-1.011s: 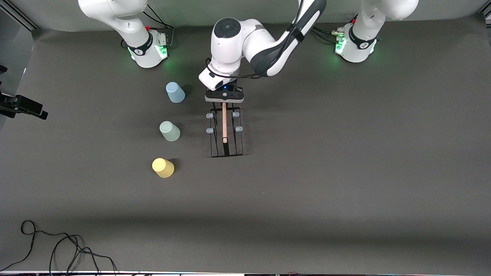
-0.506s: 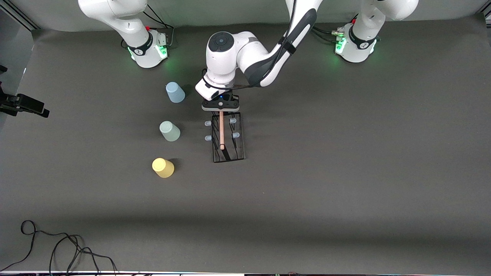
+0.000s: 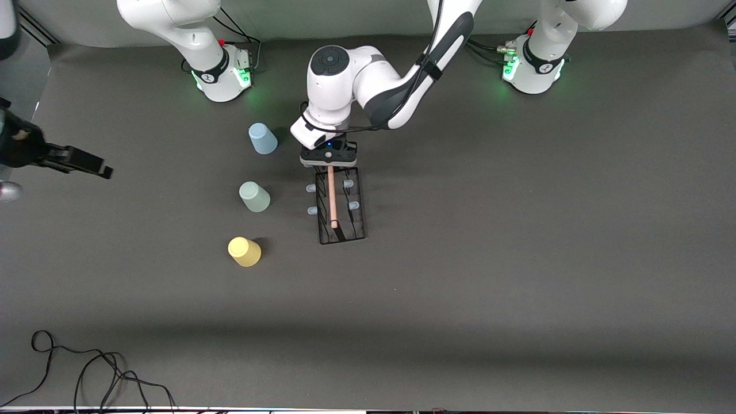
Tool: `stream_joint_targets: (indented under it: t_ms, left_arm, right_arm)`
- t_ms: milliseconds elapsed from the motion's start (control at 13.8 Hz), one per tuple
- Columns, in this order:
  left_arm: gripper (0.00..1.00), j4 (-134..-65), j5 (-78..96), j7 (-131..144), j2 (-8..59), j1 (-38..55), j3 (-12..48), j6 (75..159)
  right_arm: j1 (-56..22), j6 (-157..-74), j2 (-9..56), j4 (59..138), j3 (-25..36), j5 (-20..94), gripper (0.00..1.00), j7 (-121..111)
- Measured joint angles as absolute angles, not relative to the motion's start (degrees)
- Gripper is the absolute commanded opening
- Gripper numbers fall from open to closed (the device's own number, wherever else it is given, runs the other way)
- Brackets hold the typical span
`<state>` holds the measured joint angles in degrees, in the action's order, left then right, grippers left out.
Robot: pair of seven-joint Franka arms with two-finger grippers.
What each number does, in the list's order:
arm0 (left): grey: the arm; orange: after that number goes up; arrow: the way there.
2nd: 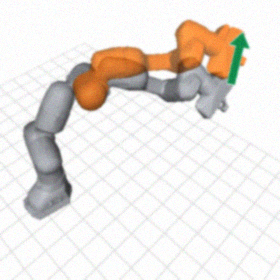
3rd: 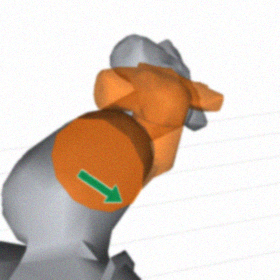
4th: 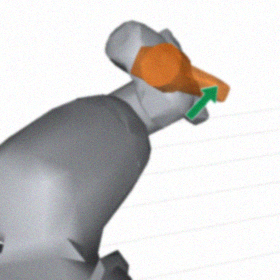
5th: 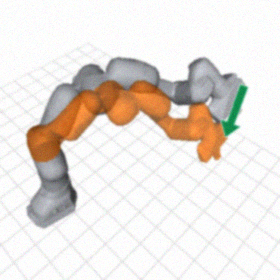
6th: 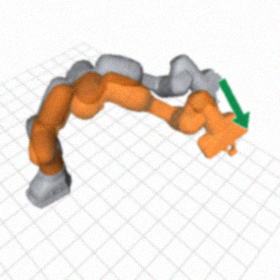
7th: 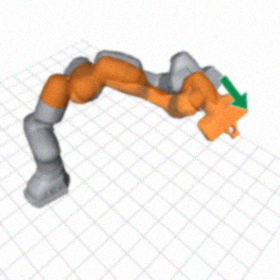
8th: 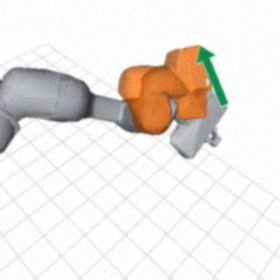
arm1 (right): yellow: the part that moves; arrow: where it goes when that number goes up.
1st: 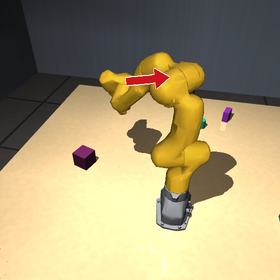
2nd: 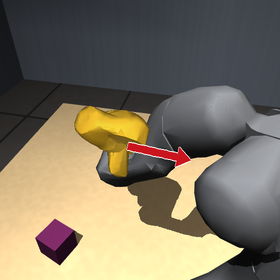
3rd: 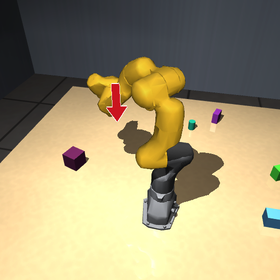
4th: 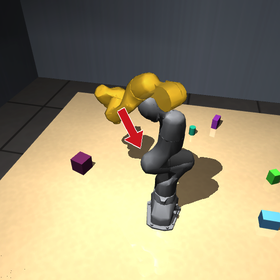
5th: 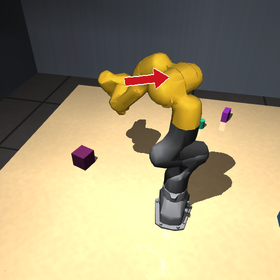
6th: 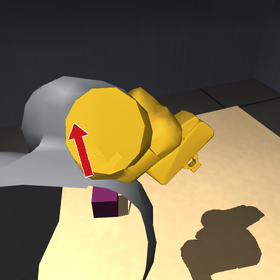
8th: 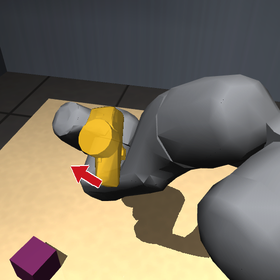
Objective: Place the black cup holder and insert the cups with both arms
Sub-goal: 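Release the rack and withdraw the left gripper while the right gripper reaches the green cup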
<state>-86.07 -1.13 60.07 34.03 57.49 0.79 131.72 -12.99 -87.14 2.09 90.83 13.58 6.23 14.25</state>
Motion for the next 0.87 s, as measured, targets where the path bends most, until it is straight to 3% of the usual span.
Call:
stream_joint_targets:
  t_ms: [289, 722, 867]
  left_arm:
    - [0.88, -84.38, -1.38, 60.07, 32.83, 57.25, -0.14, 130.64]
    - [0.91, -84.04, -1.85, 54.29, 20.81, 47.93, -1.29, 112.64]
    - [0.99, -84.41, -1.82, 48.31, 17.09, 42.79, -1.37, 106.75]
  right_arm:
    - [-19.87, -95.74, 2.24, 99.93, 13.48, 6.38, 1.00, 24.77]
    - [-27.54, -119.09, 2.22, 119.81, 13.46, 6.38, 1.00, 34.61]
    - [-28.21, -126.93, 2.49, 126.43, 13.46, 6.39, 1.00, 34.83]
